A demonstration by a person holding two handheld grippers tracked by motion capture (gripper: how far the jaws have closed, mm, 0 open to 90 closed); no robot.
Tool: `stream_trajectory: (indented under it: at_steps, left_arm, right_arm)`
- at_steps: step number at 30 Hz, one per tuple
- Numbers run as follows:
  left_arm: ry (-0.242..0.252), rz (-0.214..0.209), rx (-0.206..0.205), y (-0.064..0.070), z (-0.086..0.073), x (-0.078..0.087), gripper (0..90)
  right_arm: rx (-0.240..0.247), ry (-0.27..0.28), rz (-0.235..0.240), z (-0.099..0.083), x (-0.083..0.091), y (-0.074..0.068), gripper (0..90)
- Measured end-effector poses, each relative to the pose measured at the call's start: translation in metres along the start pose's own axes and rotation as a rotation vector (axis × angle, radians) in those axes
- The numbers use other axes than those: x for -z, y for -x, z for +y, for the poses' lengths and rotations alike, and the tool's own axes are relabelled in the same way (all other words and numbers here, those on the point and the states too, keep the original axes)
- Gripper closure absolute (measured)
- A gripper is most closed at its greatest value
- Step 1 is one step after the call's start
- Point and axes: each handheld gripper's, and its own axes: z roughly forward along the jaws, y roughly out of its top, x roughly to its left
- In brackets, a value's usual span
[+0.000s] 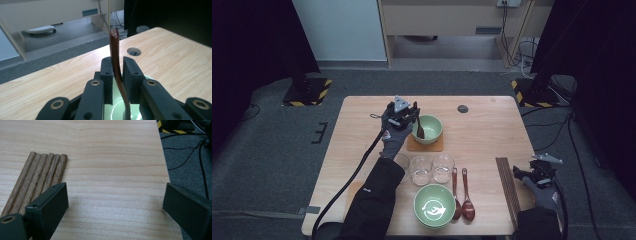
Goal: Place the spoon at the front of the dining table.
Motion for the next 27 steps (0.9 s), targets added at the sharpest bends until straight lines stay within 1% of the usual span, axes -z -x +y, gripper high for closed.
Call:
stream_trajectory:
  at_steps: [2, 6, 13, 16, 19, 27]
  left_arm:
    - [-0.013, 0.008, -0.014, -0.001, 0.0, 0.001, 76.9]
    - [-0.034, 0.01, -0.029, -0.001, -0.001, 0.002, 73.7]
    - [-0.077, 0.012, -0.022, -0.006, -0.013, 0.0, 69.9]
    - [-0.093, 0.018, -0.021, -0.009, -0.016, 0.0, 67.0]
    - [-0.087, 0.016, -0.01, -0.01, -0.018, 0.001, 66.4]
    - [-0.118, 0.023, -0.011, -0.013, -0.025, 0.003, 62.0]
  right_arm:
    - [-0.008, 0.006, 0.0, 0.001, 0.002, 0.0, 6.8]
    - [-0.023, 0.019, 0.001, 0.002, 0.004, 0.0, 6.8]
    - [-0.036, 0.032, 0.009, 0.003, 0.007, 0.0, 7.0]
    - [-0.039, 0.034, 0.009, 0.004, 0.008, -0.001, 7.0]
    - [-0.04, 0.038, 0.009, 0.004, 0.008, -0.001, 7.2]
    - [-0.042, 0.04, 0.013, 0.005, 0.01, -0.002, 7.8]
